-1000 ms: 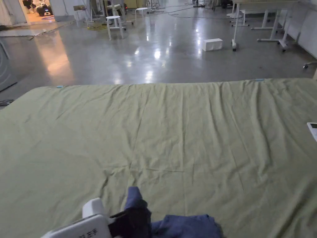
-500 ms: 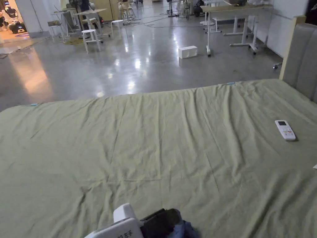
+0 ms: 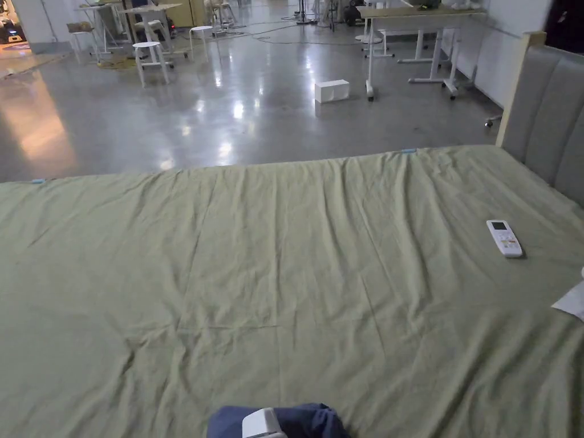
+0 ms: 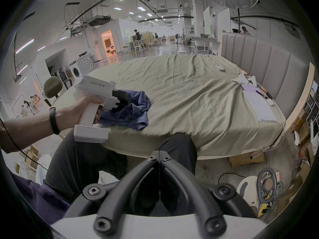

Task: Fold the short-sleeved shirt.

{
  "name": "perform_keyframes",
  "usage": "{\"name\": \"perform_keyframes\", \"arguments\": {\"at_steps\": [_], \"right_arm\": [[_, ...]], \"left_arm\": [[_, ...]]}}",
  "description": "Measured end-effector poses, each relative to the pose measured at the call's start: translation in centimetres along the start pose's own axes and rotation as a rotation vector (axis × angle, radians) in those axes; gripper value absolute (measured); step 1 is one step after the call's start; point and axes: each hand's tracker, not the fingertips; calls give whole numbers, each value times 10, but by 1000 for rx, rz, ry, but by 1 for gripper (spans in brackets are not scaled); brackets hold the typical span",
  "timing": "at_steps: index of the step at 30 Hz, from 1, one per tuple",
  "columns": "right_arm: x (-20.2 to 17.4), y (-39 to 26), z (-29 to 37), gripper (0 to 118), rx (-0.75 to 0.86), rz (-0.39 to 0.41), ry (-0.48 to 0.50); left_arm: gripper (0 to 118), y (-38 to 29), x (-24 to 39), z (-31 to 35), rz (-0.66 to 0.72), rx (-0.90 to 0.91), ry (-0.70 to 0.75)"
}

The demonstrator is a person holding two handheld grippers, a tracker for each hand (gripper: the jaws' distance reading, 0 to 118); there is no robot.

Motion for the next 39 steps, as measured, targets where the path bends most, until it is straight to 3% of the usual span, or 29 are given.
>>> {"name": "perform_keyframes", "arguments": {"at_steps": [5,7,10,13,15,20,24,25,26,27,29,30,33,39], "right_arm": [[2,2,-10,0,-22,-61,55],[4,8,-15,0,1,-97,89],[9,27,-36,0,8,-171,169],[-3,56,-62,0,21,-72,136],[-14,79,-86,0,29,7,174],[-34,122,-179,0,-37,-43,271],[-54,132,-238,0,-183,80,218],[-57,129,-249,0,-228,119,158],[-60,124,-262,0,-307,164,61],[-57,116,-270,0,-326,185,68],[-50,117,-266,0,-270,111,108],[-50,118,-263,0,-281,85,109],[-52,116,-266,0,-283,125,110],[-45,118,-269,0,-299,83,137]], "left_arm": [[1,10,-1,13,-30,-31,-28],[1,14,-3,40,23,41,-130],[1,18,-7,99,-27,182,-311],[1,21,-20,152,-82,247,-280],[1,22,-37,176,-74,267,-255],[1,18,-89,190,73,288,-210],[2,12,-115,187,141,282,-163],[7,12,-119,187,147,281,-171],[21,13,-124,186,158,275,-174],[40,14,-125,184,167,265,-169],[88,16,-128,178,160,255,-146],[97,17,-129,175,154,248,-140],[98,23,-133,161,153,212,-148],[98,37,-149,105,317,8,-337]]}}
